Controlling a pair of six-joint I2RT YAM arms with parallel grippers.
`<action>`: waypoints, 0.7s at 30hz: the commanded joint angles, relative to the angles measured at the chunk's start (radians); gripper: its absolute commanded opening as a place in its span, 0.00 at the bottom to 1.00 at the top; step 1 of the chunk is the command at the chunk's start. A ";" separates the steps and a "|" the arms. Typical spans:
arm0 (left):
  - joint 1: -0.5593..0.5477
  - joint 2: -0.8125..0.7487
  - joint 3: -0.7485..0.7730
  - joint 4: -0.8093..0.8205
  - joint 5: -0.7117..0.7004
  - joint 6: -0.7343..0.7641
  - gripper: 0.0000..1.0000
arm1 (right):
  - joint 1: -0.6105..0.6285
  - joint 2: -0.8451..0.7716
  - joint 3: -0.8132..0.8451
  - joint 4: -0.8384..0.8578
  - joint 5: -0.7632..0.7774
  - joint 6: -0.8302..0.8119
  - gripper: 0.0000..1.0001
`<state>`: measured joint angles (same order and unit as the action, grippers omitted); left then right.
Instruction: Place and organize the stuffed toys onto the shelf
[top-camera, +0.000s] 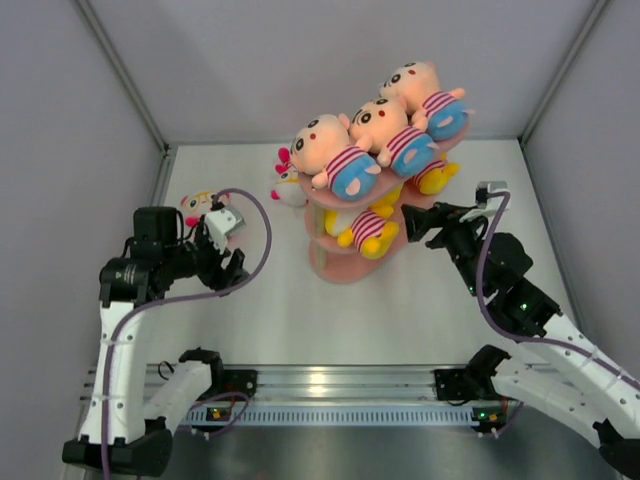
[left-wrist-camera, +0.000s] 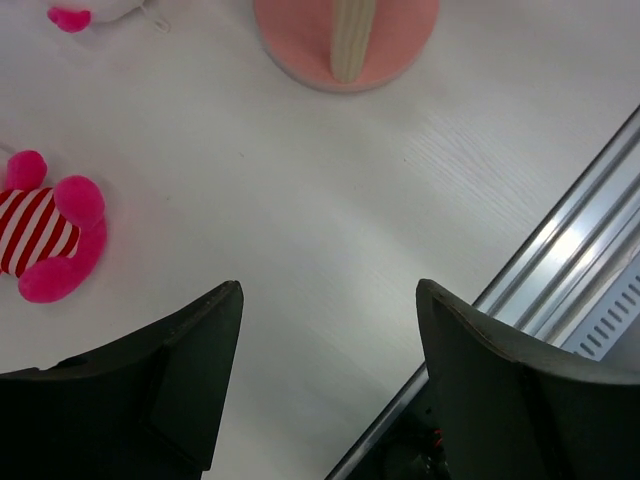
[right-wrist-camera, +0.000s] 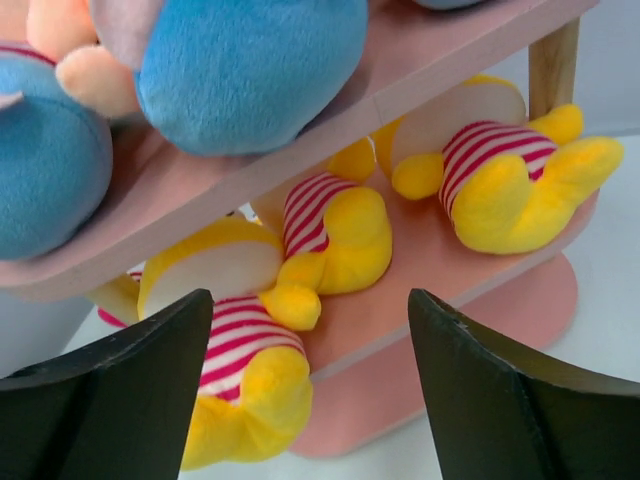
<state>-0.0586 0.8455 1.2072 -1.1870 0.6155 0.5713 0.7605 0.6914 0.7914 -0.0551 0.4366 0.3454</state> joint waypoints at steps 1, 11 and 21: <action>0.002 0.061 0.005 0.232 -0.023 -0.149 0.75 | -0.090 0.003 -0.030 0.176 -0.143 0.055 0.76; -0.017 0.293 0.066 0.507 0.064 -0.353 0.56 | -0.254 0.100 -0.086 0.368 -0.340 0.116 0.58; -0.118 0.535 0.130 0.771 0.125 -0.568 0.64 | -0.259 0.209 -0.070 0.416 -0.280 0.092 0.56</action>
<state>-0.1509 1.3327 1.2789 -0.5709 0.6815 0.1017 0.5179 0.8871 0.7002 0.2691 0.1455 0.4408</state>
